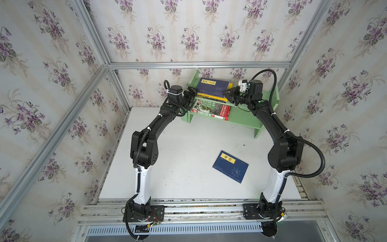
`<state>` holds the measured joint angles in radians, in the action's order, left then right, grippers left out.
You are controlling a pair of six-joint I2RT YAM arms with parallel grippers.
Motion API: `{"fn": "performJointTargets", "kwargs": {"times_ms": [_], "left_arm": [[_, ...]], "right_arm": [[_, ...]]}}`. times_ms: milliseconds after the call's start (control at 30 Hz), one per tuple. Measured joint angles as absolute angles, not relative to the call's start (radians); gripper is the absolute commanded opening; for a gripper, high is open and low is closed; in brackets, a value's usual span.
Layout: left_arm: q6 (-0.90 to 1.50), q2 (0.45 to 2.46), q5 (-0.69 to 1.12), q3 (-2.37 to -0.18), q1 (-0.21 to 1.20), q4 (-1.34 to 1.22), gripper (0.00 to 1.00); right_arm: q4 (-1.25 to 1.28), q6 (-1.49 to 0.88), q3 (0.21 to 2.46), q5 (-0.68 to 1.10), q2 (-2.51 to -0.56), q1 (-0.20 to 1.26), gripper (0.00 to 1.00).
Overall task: Stacking books/files
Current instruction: Place the book at the bookshelf.
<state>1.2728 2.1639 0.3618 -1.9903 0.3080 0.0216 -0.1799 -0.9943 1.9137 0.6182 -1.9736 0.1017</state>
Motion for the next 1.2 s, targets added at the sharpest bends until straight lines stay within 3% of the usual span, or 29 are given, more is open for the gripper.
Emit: {"fn": "performJointTargets", "kwargs": {"times_ms": [600,800,967,1200], "left_arm": [[1.277,2.167,0.361,-2.005,0.308,0.035,0.99],[1.276,2.155,0.361,-2.027,0.303,0.052,1.00],[1.280,2.115,0.379,-2.019,0.303,0.036,1.00],[1.236,1.957,0.450,-1.826,0.304,-0.107,1.00]], "right_arm": [[-0.279,-0.900,1.978,0.568,-1.984,0.099,0.33],[-0.302,-0.855,2.008,0.573,-1.979,0.097,0.44],[-0.290,-0.810,2.015,0.612,-1.940,0.086,0.48],[-0.300,-0.702,1.870,0.643,-1.772,0.070,0.57]]}}
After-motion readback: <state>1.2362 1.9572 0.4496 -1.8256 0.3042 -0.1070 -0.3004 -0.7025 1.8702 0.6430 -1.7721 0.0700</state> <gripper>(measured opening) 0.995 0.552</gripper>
